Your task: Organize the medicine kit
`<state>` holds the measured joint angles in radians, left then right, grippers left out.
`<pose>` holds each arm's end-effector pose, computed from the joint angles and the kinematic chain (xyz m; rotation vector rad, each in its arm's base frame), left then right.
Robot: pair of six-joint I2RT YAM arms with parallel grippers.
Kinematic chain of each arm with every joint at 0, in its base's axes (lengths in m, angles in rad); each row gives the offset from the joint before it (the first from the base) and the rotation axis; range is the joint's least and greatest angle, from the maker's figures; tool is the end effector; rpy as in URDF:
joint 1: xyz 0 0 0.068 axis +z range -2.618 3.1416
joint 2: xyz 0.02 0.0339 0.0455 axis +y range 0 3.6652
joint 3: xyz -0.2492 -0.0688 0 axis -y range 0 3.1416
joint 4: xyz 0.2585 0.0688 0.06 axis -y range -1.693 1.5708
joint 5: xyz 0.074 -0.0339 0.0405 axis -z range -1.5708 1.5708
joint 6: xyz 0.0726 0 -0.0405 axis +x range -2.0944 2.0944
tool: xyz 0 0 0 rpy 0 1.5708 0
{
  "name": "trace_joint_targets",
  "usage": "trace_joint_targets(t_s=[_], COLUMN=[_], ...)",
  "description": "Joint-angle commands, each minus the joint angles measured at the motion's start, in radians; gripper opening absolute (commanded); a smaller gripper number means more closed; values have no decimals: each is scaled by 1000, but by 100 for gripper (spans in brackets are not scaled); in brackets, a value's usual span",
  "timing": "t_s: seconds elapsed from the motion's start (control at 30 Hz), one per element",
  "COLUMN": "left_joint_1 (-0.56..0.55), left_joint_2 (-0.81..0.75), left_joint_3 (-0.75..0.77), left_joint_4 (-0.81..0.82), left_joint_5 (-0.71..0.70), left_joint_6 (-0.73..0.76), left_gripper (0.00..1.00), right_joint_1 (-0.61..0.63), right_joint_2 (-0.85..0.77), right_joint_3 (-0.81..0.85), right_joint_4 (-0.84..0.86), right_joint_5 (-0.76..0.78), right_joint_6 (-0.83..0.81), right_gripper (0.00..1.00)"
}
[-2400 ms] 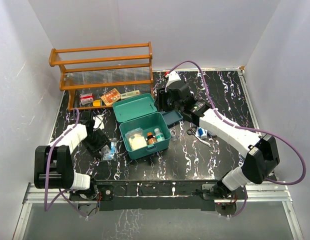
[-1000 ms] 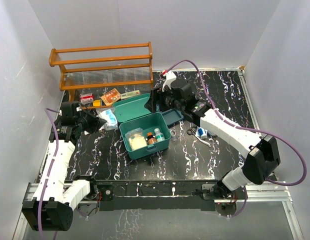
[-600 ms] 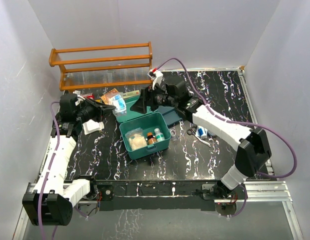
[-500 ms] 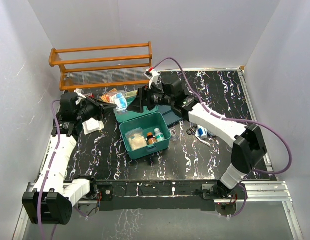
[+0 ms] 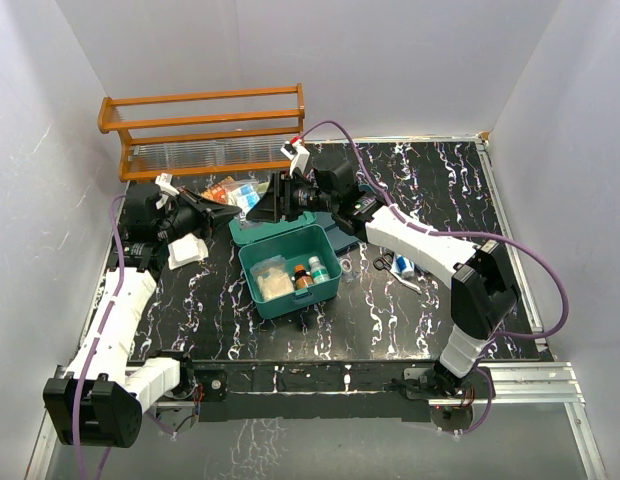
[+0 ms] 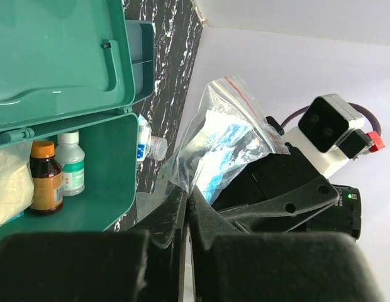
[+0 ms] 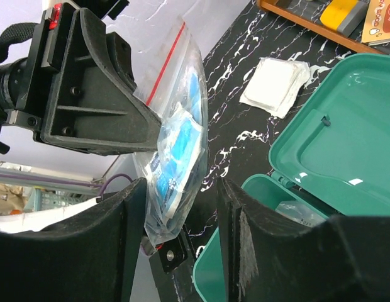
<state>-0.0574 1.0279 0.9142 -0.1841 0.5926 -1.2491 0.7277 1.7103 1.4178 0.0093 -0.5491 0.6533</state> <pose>0.2804 -0.0567 0.3178 -0.7612 1.9399 -1.4060 0.3108 0.3276 0.3052 -0.5058 2.0188 1.4154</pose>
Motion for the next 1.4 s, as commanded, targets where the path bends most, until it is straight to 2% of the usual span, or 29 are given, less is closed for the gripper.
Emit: trace_joint_targets(t_s=[0.0, 0.07, 0.17, 0.23, 0.3, 0.33, 0.4, 0.5, 0.57, 0.63, 0.73, 1.03, 1.23, 1.37], left_joint_1=[-5, -5, -5, -5, -5, -5, -5, -5, -6, -6, -6, -4, -5, -5], left_joint_2=[-16, -17, -13, -12, -14, -14, -14, -8, 4, 12, 16, 50, 21, -11], left_joint_3=[-12, -12, -12, -11, -8, -4, 16, 62, 92, 95, 91, 129, 112, 85], left_joint_4=[-21, -23, -30, -36, -45, -53, -102, -257, -413, -492, -502, -558, -578, -593], left_joint_5=[26, 24, 23, 23, 18, 15, -9, -110, -220, -286, -318, -381, -384, -369], left_joint_6=[20, 22, 28, 34, 41, 49, 79, 149, 180, 207, 234, 306, 335, 363], left_gripper=[0, 0, 0, 0, 0, 5, 22, 48, 58, 60, 60, 58, 58, 58], right_joint_1=[1, 0, 0, -1, -2, -5, -12, -32, -50, -66, -71, -70, -32, 31], right_joint_2=[-2, 0, 6, 10, 12, 12, 10, -11, -38, -60, -88, -124, -132, -105], right_joint_3=[55, 57, 64, 67, 66, 65, 55, 22, -8, -41, -73, -123, -186, -207], right_joint_4=[80, 81, 81, 81, 79, 77, 69, 61, 58, 52, 12, -273, -318, -281], right_joint_5=[18, 17, 18, 22, 27, 30, 36, 28, 19, 10, 22, 70, 58, 87], right_joint_6=[26, 30, 34, 38, 43, 45, 36, 11, -4, -17, -53, -178, -155, -103], right_gripper=[46, 49, 47, 39, 25, 18, 9, 5, 5, 4, 4, 4, 5, 5])
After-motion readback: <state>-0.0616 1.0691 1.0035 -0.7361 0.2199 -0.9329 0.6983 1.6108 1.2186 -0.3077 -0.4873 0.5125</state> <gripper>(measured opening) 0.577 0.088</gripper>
